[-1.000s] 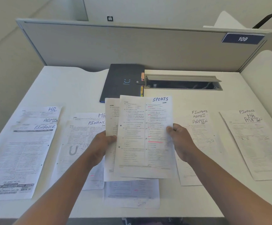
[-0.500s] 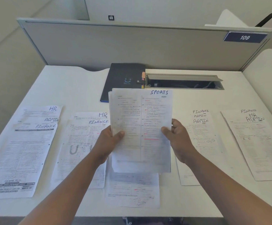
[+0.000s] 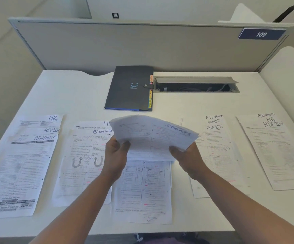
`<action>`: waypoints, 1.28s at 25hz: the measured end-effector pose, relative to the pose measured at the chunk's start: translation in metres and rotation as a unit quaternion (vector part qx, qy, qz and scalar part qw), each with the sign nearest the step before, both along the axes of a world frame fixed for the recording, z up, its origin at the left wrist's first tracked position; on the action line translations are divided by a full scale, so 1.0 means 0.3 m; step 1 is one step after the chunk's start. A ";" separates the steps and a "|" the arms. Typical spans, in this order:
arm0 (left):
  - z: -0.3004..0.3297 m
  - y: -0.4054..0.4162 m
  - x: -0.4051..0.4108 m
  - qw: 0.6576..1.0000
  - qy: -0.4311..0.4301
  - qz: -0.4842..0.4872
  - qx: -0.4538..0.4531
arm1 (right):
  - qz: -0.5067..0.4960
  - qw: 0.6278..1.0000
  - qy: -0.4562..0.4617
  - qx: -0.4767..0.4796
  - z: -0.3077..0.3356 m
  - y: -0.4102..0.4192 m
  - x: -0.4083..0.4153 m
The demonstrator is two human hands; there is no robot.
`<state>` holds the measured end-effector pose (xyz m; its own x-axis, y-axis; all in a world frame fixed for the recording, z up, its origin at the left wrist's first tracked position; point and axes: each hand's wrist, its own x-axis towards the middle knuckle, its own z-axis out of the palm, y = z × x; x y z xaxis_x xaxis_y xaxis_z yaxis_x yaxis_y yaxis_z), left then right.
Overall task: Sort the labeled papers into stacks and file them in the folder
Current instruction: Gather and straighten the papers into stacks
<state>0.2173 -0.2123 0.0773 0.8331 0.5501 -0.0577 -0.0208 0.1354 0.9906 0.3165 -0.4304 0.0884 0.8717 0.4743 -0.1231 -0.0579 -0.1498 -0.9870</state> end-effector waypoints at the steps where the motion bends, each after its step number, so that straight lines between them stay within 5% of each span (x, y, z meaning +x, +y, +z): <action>1: 0.004 0.005 0.003 1.000 -0.006 -0.001 0.004 | -0.004 1.000 -0.003 0.006 0.004 0.003 -0.001; 17: -0.024 0.018 -0.002 0.991 0.110 -0.037 0.060 | 0.017 0.999 0.031 -0.039 -0.005 -0.013 0.019; 22: 0.019 -0.008 0.061 0.990 0.064 0.033 -0.120 | -0.022 0.993 0.097 0.066 0.033 -0.123 0.098; 27: 0.046 -0.141 0.142 0.967 0.016 0.029 -0.254 | -0.037 0.944 0.273 0.183 0.009 -0.205 0.087; 32: 0.052 -0.322 0.203 0.955 0.013 0.023 -0.294 | -0.065 0.935 0.263 0.230 0.016 -0.245 0.103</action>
